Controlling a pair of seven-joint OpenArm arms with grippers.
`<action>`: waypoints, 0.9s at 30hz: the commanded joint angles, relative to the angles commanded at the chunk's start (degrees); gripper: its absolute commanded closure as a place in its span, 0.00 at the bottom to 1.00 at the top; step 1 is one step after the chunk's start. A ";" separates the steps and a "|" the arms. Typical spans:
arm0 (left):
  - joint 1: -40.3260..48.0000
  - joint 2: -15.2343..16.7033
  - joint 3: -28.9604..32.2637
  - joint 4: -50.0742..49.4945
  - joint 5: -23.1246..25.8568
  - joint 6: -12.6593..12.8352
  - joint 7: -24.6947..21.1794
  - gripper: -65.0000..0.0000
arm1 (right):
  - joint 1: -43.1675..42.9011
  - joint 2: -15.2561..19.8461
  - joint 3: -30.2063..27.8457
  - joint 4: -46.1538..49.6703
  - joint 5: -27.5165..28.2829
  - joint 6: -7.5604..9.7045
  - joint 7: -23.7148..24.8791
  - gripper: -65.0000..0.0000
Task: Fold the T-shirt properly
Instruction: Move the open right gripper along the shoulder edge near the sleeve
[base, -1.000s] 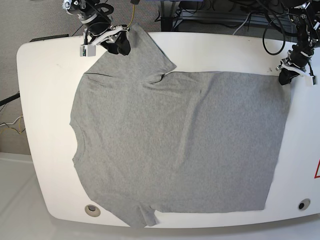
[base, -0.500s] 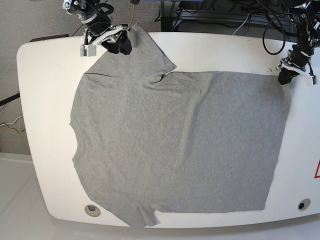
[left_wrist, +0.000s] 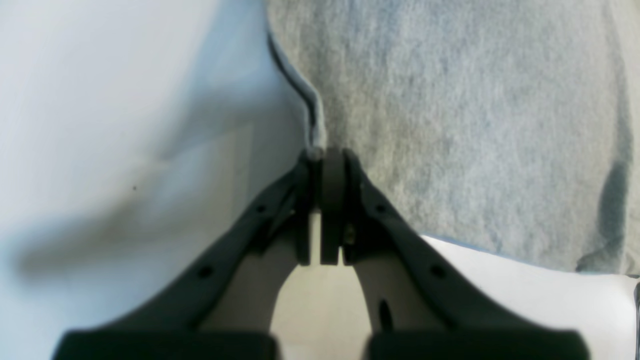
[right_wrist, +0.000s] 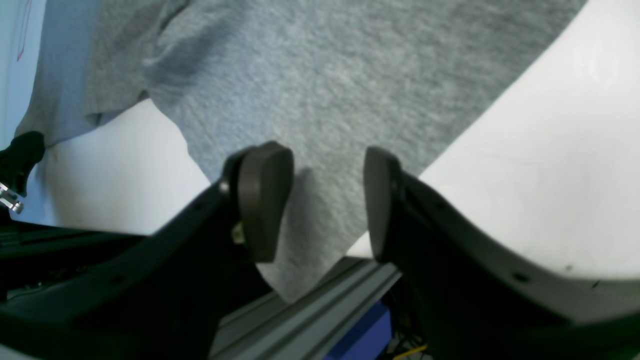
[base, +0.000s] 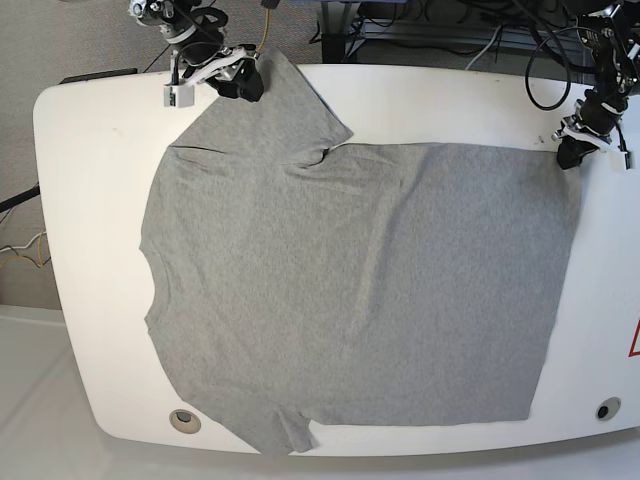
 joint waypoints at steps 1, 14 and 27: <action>0.00 -0.01 -0.03 0.02 -0.02 0.02 -0.03 1.00 | -0.07 -0.21 0.05 0.14 0.02 -0.02 -0.14 0.60; 0.23 -0.10 0.06 0.23 0.03 -0.03 -0.12 1.00 | 0.25 -2.28 1.21 2.46 -0.70 -1.29 -0.16 0.59; 0.16 -0.29 0.23 0.37 0.08 -0.15 0.17 1.00 | -0.64 -3.01 0.37 2.74 -1.39 -7.21 -0.46 0.59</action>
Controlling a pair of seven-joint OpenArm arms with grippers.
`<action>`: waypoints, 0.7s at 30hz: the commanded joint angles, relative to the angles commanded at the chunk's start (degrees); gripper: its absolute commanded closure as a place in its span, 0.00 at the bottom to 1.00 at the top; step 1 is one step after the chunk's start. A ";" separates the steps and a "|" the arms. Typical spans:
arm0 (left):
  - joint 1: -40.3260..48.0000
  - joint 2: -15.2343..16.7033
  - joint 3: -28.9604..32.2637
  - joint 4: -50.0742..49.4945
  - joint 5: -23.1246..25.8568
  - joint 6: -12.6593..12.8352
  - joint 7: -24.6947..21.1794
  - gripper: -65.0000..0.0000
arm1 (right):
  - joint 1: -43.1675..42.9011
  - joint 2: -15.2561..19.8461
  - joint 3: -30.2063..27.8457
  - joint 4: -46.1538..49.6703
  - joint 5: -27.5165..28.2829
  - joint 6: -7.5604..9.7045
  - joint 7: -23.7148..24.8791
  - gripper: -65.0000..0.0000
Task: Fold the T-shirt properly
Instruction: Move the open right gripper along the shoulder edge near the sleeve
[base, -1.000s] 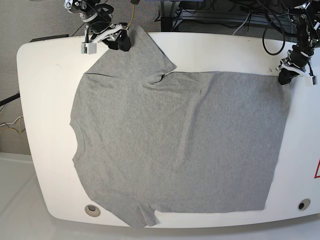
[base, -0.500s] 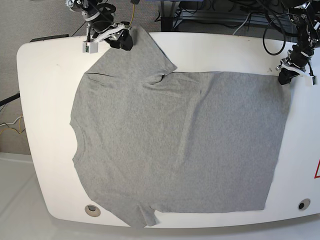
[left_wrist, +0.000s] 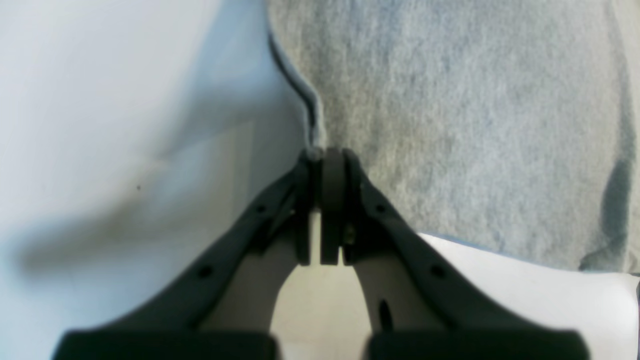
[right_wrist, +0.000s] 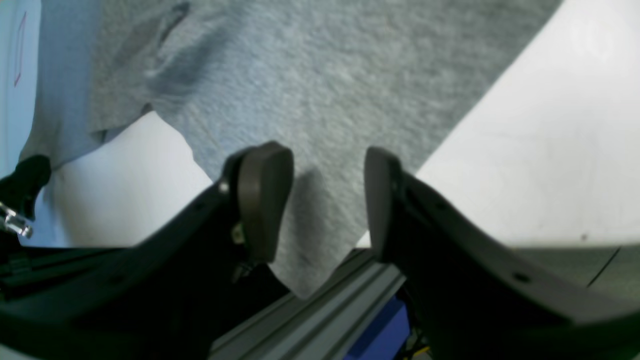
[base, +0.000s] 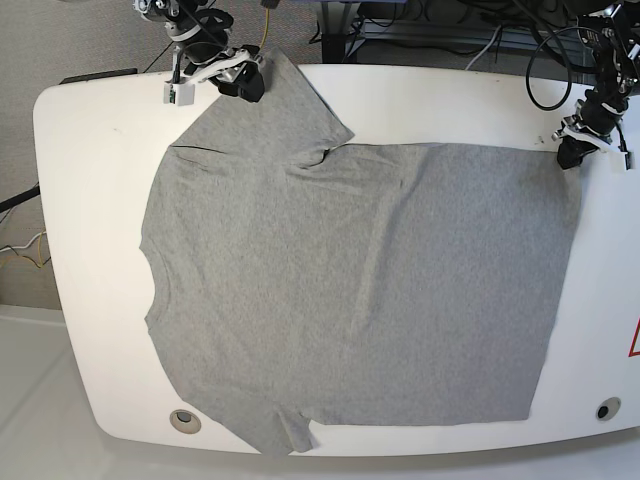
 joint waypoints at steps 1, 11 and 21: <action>0.00 0.01 0.00 -0.04 -0.04 0.00 0.03 1.00 | -0.08 0.00 -0.09 -0.03 -0.01 -0.50 0.00 0.59; -0.01 -0.04 0.10 -0.10 -0.43 -0.20 0.09 1.00 | -0.09 -0.65 -0.74 -2.48 -0.27 -3.13 -0.66 0.59; -0.24 -0.10 -0.17 -0.12 -0.39 -0.39 0.12 1.00 | 0.24 -0.44 -0.37 -6.50 2.49 -1.02 -1.09 0.58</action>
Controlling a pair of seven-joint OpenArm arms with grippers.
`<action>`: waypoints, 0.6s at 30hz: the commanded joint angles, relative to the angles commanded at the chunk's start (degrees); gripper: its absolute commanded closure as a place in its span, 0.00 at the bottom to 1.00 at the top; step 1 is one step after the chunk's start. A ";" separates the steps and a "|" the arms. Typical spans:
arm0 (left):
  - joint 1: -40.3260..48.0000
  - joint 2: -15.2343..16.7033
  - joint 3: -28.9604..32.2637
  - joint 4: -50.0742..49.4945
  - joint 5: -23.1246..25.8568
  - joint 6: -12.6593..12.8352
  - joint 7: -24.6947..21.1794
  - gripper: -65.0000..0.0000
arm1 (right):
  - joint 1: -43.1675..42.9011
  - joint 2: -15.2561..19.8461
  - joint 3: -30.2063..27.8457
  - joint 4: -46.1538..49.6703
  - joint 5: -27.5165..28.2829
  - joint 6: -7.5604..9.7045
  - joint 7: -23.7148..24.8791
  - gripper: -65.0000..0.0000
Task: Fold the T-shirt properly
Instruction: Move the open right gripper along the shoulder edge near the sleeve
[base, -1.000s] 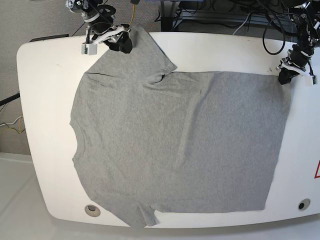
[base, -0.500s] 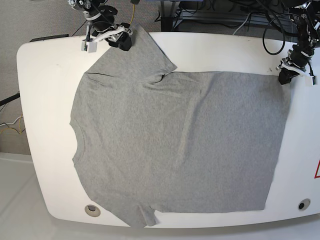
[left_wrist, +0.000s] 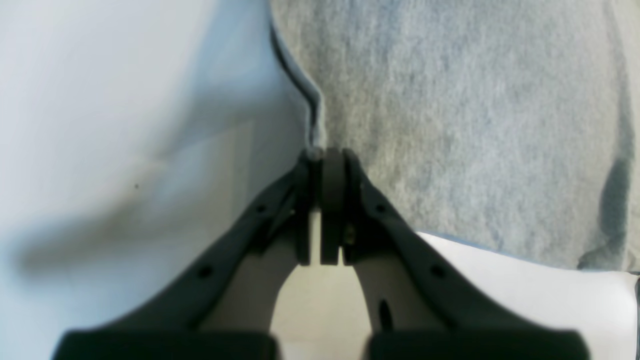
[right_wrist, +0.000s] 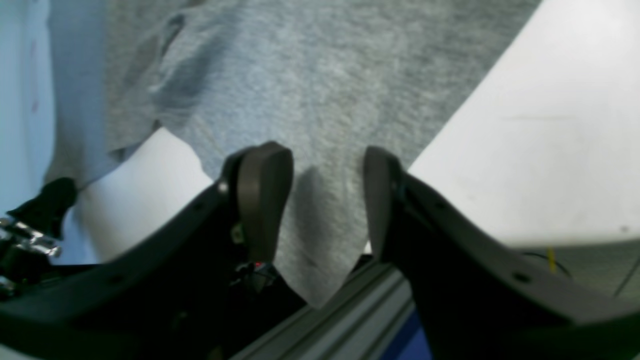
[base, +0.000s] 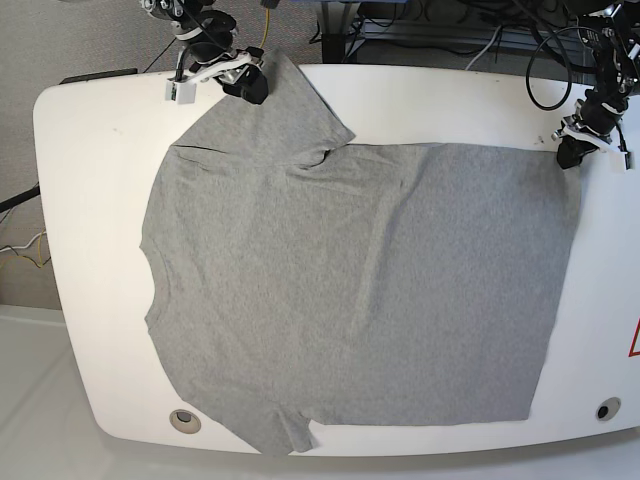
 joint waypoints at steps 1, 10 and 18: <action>0.01 0.00 0.00 0.02 -0.01 0.03 0.00 1.00 | 0.01 0.02 -0.03 -0.29 0.24 0.15 -0.08 0.58; 0.06 0.11 0.26 -0.16 -0.09 -0.12 -0.32 1.00 | 0.39 0.04 -0.11 -2.15 -0.08 0.59 -0.33 0.58; 0.08 0.11 0.26 -0.08 -0.13 -0.22 -0.30 1.00 | 0.64 0.03 -0.29 -3.03 -0.80 0.44 -0.02 0.58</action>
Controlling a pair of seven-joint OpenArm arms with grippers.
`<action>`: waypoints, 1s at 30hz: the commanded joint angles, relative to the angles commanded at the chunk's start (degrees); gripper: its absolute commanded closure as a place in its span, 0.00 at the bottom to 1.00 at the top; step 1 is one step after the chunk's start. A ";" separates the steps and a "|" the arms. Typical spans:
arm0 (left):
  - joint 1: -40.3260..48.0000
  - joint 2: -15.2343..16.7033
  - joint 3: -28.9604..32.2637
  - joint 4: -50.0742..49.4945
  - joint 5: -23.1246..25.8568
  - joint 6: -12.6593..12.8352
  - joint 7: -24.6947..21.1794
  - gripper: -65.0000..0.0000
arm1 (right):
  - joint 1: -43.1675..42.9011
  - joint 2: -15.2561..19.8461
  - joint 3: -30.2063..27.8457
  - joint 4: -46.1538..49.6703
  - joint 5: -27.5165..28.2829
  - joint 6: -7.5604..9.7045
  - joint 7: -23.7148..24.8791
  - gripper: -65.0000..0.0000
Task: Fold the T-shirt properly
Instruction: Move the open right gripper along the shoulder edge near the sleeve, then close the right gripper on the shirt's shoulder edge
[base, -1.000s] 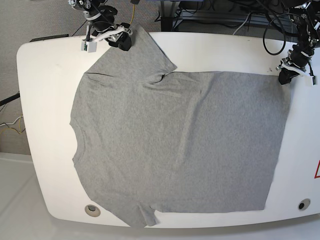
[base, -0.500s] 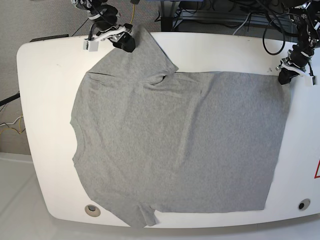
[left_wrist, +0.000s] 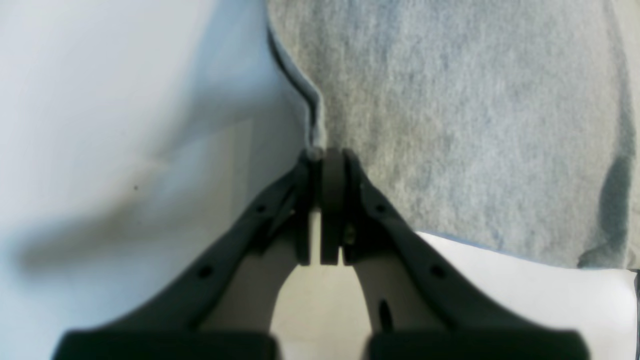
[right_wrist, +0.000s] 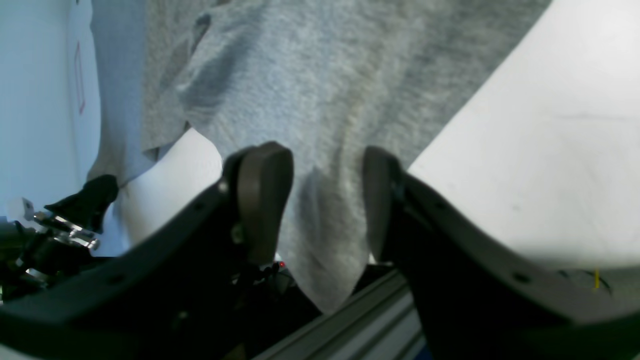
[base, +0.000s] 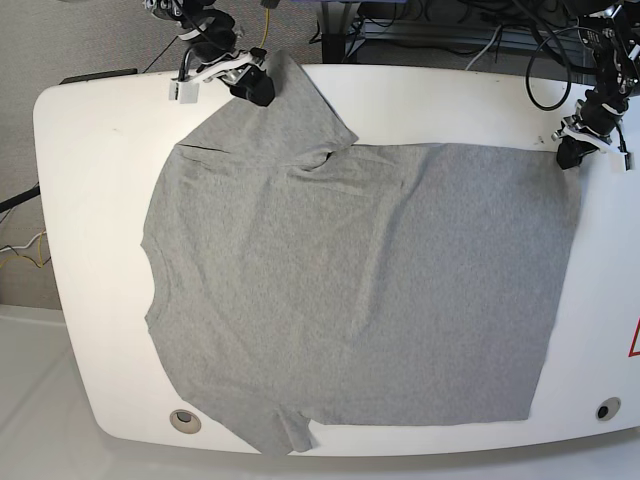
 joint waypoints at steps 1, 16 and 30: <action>0.02 0.02 0.03 0.08 -0.03 -0.04 0.01 1.00 | 0.03 0.07 0.03 0.05 -0.54 -0.10 0.35 0.58; -0.15 0.04 0.22 0.05 0.03 -0.07 0.08 1.00 | 0.70 -2.22 0.88 0.13 -1.51 -0.24 -0.07 0.58; -1.01 -0.08 0.68 0.09 0.18 -0.01 0.69 1.00 | 0.94 -2.67 0.42 1.62 0.42 1.36 0.26 0.57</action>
